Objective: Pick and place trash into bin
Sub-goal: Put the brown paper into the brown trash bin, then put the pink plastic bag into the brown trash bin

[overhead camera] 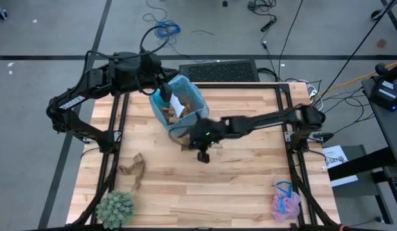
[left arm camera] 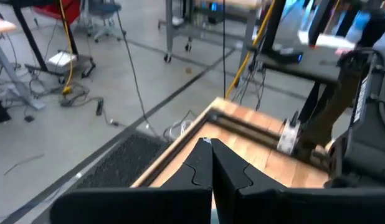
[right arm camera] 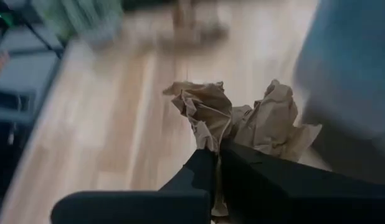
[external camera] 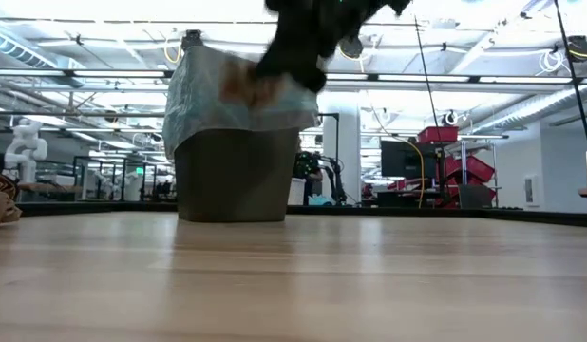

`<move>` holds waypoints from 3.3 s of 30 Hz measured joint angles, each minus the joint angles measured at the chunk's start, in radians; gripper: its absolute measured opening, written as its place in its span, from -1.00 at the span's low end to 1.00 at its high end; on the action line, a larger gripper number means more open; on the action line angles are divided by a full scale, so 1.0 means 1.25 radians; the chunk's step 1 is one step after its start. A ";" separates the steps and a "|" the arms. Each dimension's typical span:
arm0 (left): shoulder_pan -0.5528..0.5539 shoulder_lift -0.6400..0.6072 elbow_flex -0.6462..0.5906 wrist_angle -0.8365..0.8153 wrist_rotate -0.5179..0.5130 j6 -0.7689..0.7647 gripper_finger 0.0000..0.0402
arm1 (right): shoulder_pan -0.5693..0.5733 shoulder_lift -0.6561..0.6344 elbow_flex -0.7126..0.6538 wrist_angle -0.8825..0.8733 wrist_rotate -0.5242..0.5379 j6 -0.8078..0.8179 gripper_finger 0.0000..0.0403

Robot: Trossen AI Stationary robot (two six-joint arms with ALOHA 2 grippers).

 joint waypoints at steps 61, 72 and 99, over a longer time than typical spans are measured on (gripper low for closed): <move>0.006 -0.012 0.000 0.221 0.040 0.022 -1.00 | 0.132 -0.239 0.252 -1.022 -0.193 0.472 -0.24; 0.006 -0.012 0.000 0.210 0.050 0.022 -1.00 | 0.433 -0.283 -0.085 -0.956 -0.282 0.770 0.17; 0.006 -0.012 0.000 0.185 0.068 -0.001 -1.00 | 0.735 -0.151 -0.475 -0.257 -0.311 1.046 0.42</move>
